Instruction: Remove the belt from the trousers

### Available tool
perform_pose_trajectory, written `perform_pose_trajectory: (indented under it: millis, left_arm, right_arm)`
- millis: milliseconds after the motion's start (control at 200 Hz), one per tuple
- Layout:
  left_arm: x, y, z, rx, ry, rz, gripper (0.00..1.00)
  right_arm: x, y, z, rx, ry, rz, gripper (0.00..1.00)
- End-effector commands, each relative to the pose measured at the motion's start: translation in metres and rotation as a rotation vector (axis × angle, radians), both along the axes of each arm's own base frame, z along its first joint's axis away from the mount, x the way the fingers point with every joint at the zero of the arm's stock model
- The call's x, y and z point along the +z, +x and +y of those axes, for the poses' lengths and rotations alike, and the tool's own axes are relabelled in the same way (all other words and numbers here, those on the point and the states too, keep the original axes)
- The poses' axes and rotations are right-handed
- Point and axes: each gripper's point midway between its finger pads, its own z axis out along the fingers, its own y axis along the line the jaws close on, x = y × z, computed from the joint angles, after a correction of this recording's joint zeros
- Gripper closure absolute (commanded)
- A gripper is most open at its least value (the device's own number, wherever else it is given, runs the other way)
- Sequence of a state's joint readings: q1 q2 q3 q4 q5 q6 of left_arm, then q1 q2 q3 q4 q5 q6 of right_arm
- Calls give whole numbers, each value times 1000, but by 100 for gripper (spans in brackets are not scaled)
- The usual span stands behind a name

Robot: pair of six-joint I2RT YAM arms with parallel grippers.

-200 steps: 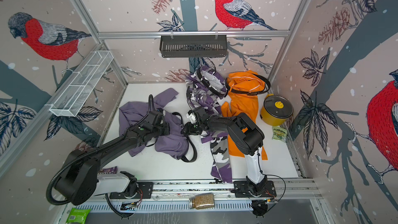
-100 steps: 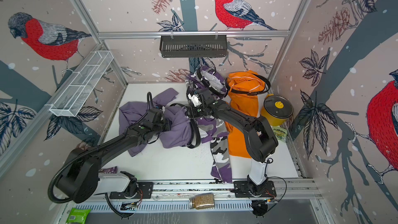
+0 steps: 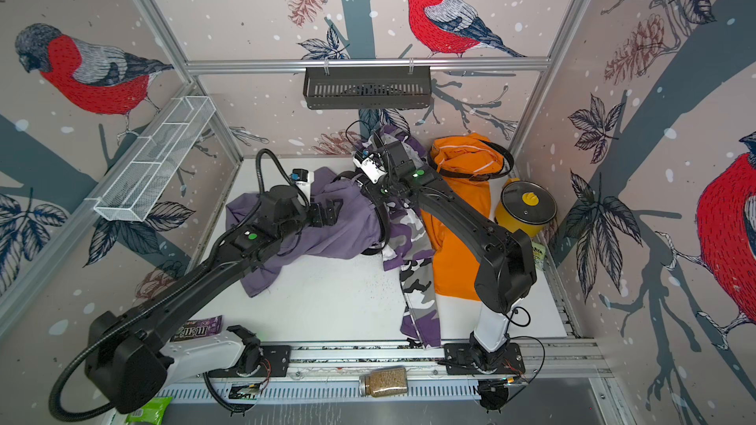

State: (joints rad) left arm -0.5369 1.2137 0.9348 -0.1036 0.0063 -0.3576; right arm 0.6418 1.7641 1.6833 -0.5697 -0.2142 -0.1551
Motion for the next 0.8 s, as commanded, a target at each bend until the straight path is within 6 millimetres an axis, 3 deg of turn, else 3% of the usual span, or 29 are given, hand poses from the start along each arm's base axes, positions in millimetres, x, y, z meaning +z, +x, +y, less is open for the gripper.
perform_pose_trajectory:
  millis: [0, 215, 300, 350, 475, 600, 795]
  left_arm:
    - [13, 11, -14, -65, 12, -118, 0]
    - [19, 35, -22, -54, 43, -206, 0]
    - [12, 45, -20, -24, 76, -215, 3]
    - [4, 50, -18, -5, 98, -207, 15]
    - [-8, 53, -13, 25, 116, -199, 68]
    - [-15, 50, -2, 78, 114, -176, 99]
    - [-45, 45, 50, 237, 79, -73, 100]
  right_arm:
    - [26, -7, 10, 78, 21, -75, 99]
    - [32, -25, 24, 137, 25, -67, 99]
    - [32, -29, 28, 148, 28, -64, 99]
    - [34, -30, 28, 148, 31, -64, 99]
    - [38, -33, 27, 149, 41, -67, 99]
    - [35, -34, 22, 140, 31, -62, 100]
    - [28, -39, 15, 140, 26, -40, 100]
